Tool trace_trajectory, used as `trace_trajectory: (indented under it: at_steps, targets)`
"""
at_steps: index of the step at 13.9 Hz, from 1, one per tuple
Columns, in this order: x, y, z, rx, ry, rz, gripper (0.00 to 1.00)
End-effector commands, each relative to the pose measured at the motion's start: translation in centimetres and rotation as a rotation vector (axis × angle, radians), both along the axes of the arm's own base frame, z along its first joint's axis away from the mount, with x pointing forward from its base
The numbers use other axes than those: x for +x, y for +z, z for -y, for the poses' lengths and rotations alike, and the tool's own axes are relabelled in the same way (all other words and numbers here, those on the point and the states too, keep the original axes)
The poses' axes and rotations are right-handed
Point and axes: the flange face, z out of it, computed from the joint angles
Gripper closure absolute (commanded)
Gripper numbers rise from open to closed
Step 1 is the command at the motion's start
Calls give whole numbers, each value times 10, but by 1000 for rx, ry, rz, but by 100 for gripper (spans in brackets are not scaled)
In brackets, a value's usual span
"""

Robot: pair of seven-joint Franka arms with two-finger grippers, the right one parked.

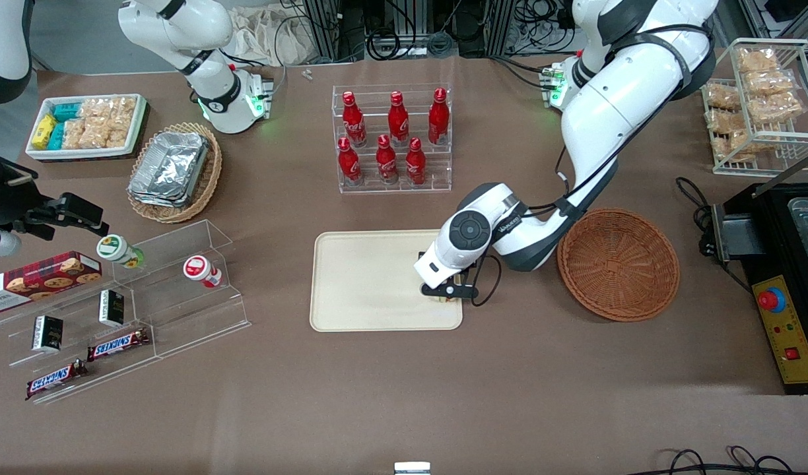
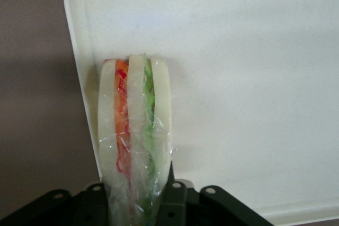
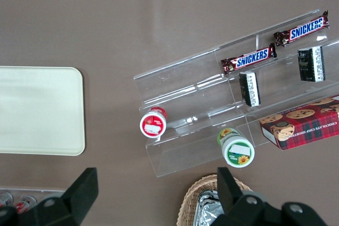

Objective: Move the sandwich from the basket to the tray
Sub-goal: 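Lower the sandwich onto the cream tray and open the left gripper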

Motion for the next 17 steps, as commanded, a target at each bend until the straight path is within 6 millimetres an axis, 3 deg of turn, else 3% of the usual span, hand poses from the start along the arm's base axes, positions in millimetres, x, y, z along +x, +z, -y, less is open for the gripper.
trace_trajectory:
  at_steps: [1, 2, 3, 7, 10, 13, 15, 17]
  targets:
    - [0, 1, 10, 16, -25, 49, 0]
    - [1, 8, 12, 20, -2, 55, 0]
    - [4, 27, 9, 33, 49, 77, 0]
    - [1, 164, -7, 138, 129, 195, 0]
    - [9, 225, -61, 181, 207, 156, 0]
    - [22, 258, -101, 131, 149, 132, 0]
    - [25, 266, -127, 154, 110, 96, 0]
    - [17, 288, -146, 146, 70, 64, 0]
